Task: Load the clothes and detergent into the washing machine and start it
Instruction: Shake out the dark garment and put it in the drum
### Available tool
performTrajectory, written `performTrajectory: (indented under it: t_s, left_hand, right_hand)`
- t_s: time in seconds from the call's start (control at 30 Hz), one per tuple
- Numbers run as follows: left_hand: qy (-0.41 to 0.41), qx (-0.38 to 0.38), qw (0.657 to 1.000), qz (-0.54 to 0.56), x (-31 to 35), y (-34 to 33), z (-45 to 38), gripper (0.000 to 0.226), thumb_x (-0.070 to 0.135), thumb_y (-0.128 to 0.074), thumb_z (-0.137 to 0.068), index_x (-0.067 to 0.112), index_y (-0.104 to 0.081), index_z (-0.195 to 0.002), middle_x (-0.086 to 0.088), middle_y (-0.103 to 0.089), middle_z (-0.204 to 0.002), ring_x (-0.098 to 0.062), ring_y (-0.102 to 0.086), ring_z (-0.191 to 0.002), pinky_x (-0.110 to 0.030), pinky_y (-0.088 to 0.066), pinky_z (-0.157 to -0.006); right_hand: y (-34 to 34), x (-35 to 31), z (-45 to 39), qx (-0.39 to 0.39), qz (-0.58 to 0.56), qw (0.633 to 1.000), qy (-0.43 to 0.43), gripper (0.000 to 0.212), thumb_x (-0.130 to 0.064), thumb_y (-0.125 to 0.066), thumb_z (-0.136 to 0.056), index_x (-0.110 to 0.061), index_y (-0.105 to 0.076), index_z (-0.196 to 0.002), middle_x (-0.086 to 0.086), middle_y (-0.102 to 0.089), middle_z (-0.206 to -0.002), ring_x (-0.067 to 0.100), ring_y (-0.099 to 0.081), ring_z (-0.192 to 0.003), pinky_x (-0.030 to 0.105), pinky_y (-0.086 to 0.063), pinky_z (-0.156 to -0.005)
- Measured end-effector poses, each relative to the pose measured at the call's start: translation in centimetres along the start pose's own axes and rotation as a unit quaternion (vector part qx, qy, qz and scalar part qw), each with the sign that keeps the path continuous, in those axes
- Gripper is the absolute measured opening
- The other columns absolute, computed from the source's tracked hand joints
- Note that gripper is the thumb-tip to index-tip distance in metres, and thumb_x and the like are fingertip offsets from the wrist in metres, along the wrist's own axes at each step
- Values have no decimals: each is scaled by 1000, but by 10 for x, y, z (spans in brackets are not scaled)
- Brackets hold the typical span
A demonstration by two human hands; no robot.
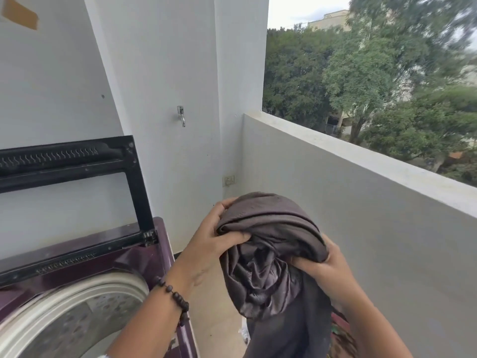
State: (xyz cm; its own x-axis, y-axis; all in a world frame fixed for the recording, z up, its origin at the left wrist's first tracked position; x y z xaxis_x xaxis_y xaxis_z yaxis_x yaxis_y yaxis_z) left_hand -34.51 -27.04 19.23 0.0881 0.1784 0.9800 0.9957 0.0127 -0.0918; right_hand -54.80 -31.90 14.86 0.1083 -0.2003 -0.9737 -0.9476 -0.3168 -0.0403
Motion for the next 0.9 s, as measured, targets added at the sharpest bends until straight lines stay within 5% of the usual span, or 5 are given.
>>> performTrajectory:
  t_s: [0.2, 0.33, 0.43, 0.6, 0.9]
  left_hand:
    - [16, -108, 964, -240, 9, 1, 1, 103, 24, -86, -73, 49, -18, -147, 15, -23, -157, 12, -31, -136, -18, -34, -110]
    - [-3, -144, 812, -565, 12, -29, -2, 130, 62, -81, -62, 58, 22, -142, 18, 7, -163, -8, 20, -148, -60, 6, -119]
    - [-50, -107, 755, -644, 15, -42, -12, 129, 62, -78, -65, 49, 23, -145, 7, -27, -158, -15, -18, -149, -64, -4, -117]
    - [-146, 2, 886, -441, 30, -35, -21, 64, 24, -82, -68, 40, -57, -124, 12, -70, -110, -9, -66, -101, -32, -52, -90]
    - [-170, 117, 966, -156, 49, -44, -43, 41, 3, -69, -67, 25, -70, -101, 3, -74, -99, -11, -70, -94, -22, -54, -82]
  right_hand:
    - [-1, -31, -21, -83, 254, 961, 71, 54, 11, -72, -70, -26, -66, -109, -11, -73, -96, 4, -68, -91, 19, -50, -77]
    - [-25, -46, -28, -156, 364, 910, 119, 51, -7, -77, -70, -25, -65, -115, -11, -71, -100, 4, -65, -93, 20, -49, -79]
    - [-36, -58, -32, -171, 412, 881, 156, 55, -13, -79, -68, -24, -62, -119, -7, -68, -106, 8, -62, -95, 19, -47, -81]
    - [-24, -73, -29, -143, 384, 892, 194, 63, -15, -72, -66, -23, -57, -128, -5, -65, -115, 9, -61, -103, 20, -46, -86]
    - [32, -30, -15, -121, 131, 984, 13, 104, -32, -87, -64, -49, -25, -145, -17, -52, -132, 5, -57, -119, 32, -46, -102]
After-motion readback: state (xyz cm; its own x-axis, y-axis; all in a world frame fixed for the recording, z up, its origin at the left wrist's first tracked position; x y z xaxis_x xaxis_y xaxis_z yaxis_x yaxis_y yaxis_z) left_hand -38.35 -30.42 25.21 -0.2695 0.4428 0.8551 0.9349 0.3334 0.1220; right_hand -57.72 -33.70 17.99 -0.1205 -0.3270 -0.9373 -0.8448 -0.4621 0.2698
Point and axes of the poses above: each hand's wrist, its own z-axis away from the middle knuckle, its own y-axis out of the back of the hand, x = y × z, the point moved 6 cm from there along -z, towards the middle knuckle
